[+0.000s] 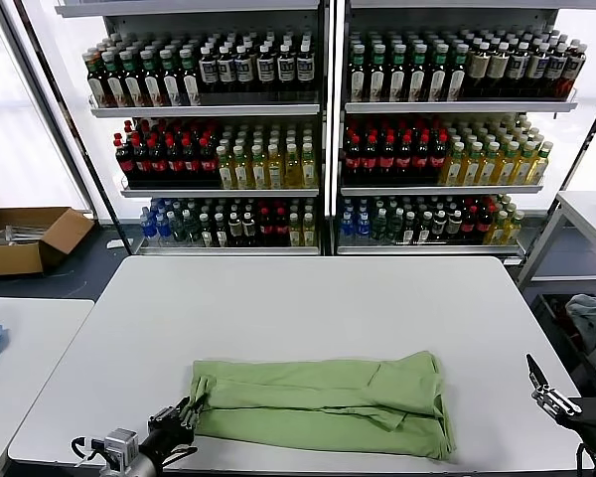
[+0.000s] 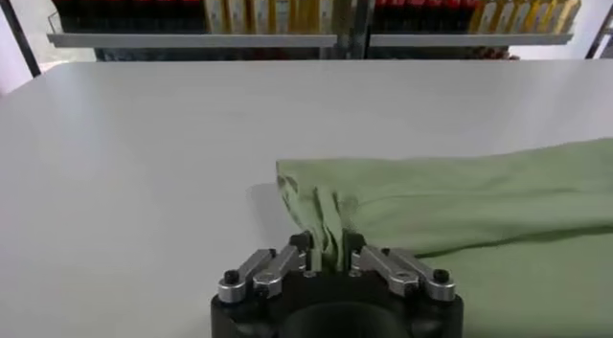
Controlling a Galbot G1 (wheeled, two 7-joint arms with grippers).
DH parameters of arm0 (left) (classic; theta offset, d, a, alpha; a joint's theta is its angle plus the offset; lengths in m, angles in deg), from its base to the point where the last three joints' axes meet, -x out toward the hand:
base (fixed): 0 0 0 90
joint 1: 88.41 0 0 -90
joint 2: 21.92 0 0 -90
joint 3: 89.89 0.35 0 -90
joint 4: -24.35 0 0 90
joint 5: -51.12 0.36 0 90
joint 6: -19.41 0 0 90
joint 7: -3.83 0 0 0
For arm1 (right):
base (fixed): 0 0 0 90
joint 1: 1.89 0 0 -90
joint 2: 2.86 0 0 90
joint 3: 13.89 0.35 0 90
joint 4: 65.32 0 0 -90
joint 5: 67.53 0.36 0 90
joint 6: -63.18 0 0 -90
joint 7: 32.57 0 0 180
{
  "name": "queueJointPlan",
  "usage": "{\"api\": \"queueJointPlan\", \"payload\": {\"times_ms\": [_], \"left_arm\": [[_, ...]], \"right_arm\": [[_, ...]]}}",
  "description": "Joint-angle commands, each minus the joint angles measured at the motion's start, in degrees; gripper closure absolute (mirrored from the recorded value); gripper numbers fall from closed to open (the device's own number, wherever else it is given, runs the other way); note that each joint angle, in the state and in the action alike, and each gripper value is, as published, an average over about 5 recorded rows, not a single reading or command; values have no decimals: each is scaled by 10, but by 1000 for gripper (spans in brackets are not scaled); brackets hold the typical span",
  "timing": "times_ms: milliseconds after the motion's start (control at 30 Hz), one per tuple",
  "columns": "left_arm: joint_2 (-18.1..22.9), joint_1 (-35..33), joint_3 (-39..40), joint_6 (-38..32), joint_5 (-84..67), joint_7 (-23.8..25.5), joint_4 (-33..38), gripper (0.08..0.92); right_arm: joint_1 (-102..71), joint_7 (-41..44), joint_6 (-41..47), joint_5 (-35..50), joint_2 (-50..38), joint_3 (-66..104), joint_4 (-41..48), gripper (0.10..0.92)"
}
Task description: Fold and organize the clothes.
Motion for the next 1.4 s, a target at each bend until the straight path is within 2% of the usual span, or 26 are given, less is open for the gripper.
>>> {"api": "queueJointPlan", "payload": {"times_ms": [33, 133, 333, 433, 533, 633, 700, 900, 1067, 1400], "left_arm": [[-5, 0, -26, -17, 2, 10, 8, 831], [-32, 9, -96, -26, -6, 34, 0, 896], [-102, 34, -279, -33, -42, 116, -67, 912], [-139, 52, -330, -35, -44, 153, -118, 912], [-173, 75, -349, -40, -30, 168, -156, 912], [-192, 90, -341, -40, -20, 171, -151, 912], [-191, 93, -324, -36, -16, 169, -124, 912], [-140, 69, -248, -25, -9, 152, 4, 912], [-108, 52, -155, -24, -2, 132, 79, 912], [-80, 86, -33, 7, -52, 62, 107, 912]], "right_arm": [[-1, 1, -4, 2, 2, 3, -1, 203], [-2, 1, -4, 3, 2, 2, -3, 203], [-7, 3, -5, 6, 4, 0, -8, 203], [-4, 3, -5, 5, 4, -6, -10, 203], [-1, 3, -3, 4, 4, -14, -14, 203], [2, 3, -1, 3, 5, -20, -19, 203], [5, 3, 0, 2, 5, -22, -21, 203], [6, 2, 4, 3, 2, -21, -24, 203], [0, 2, 5, 2, 3, -19, -27, 203], [-6, 1, 8, -7, 19, -21, -27, 203]]}}
